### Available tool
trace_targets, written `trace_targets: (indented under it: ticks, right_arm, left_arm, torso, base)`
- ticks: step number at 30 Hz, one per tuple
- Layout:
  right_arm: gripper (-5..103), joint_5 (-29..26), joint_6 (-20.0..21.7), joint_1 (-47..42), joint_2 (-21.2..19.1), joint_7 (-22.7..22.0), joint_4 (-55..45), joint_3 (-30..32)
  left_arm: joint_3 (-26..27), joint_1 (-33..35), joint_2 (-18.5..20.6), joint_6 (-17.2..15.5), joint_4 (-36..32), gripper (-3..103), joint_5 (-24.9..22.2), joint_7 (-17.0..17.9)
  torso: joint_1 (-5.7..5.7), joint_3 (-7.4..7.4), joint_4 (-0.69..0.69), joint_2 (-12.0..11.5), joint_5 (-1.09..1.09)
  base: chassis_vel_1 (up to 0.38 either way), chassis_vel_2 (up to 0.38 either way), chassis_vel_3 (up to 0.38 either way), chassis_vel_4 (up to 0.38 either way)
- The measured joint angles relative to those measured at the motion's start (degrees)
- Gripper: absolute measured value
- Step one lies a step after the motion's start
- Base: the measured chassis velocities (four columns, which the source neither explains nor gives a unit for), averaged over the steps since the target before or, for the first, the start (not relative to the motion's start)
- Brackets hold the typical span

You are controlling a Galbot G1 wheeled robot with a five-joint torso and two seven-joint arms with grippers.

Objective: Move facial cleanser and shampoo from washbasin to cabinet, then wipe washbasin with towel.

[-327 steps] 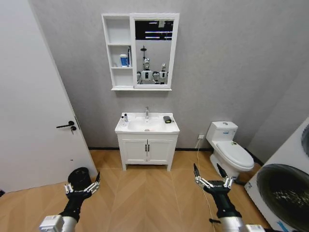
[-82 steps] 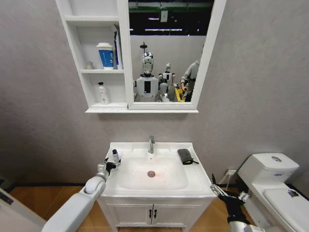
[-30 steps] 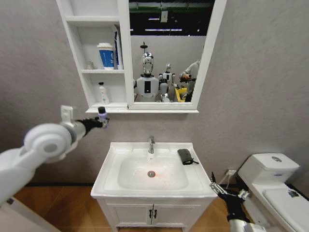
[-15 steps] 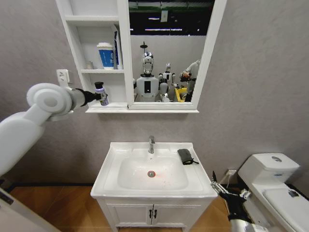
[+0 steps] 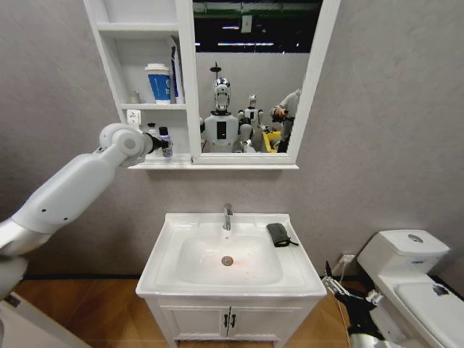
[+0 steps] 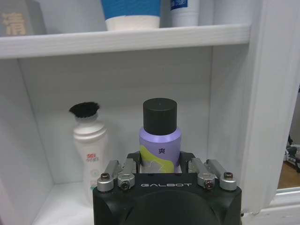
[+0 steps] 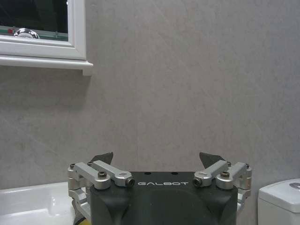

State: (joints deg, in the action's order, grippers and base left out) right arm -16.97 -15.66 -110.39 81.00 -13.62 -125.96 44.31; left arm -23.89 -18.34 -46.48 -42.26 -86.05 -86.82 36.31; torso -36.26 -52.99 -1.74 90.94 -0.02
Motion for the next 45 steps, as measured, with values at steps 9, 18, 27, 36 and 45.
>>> trace_targets:
  ticks: [9, 18, 27, 36, 45]
  right_arm:
    - [100, -2.4, -1.0, 0.2, -0.1, 0.6, 2.0, 1.7]
    - [100, -4.2, -1.4, 0.2, -0.8, 1.0, 3.1, 3.0]
    - [100, -4.4, -1.4, 0.3, -1.3, 0.9, 3.0, 3.1]
    - [100, -4.3, -1.2, 0.3, -1.3, 0.8, 2.6, 3.2]
    - [100, -3.2, -1.2, 0.3, -0.8, 0.8, 2.5, 2.7]
  left_arm:
    - [-2.9, -2.7, -4.3, 0.1, 4.0, 43, 1.0, -0.2]
    - [-3.1, -1.6, -5.3, 0.1, 5.7, 43, 2.9, 0.5]
    - [-2.4, -0.3, -4.7, 0.1, 5.5, 52, 2.7, 2.3]
    - [-1.6, 1.1, -4.1, 0.1, 3.8, 84, 0.4, 4.0]
    - [3.3, 10.1, 7.6, 2.1, -10.4, 100, -3.8, 5.6]
  torso:
    - [0.0, 0.0, 0.0, 0.0, -0.01]
    - [0.01, 0.0, 0.0, 0.0, -0.01]
    - [0.01, 0.01, 0.0, 0.0, -0.01]
    - [0.01, 0.0, -0.01, 0.0, -0.01]
    - [0.01, 0.01, 0.01, 0.0, -0.03]
  base:
    - [0.0, 0.0, 0.0, 0.0]
    - [0.0, 0.0, 0.0, 0.0]
    - [0.0, 0.0, 0.0, 0.0]
    - [0.0, 0.0, 0.0, 0.0]
    - [0.0, 0.0, 0.0, 0.0]
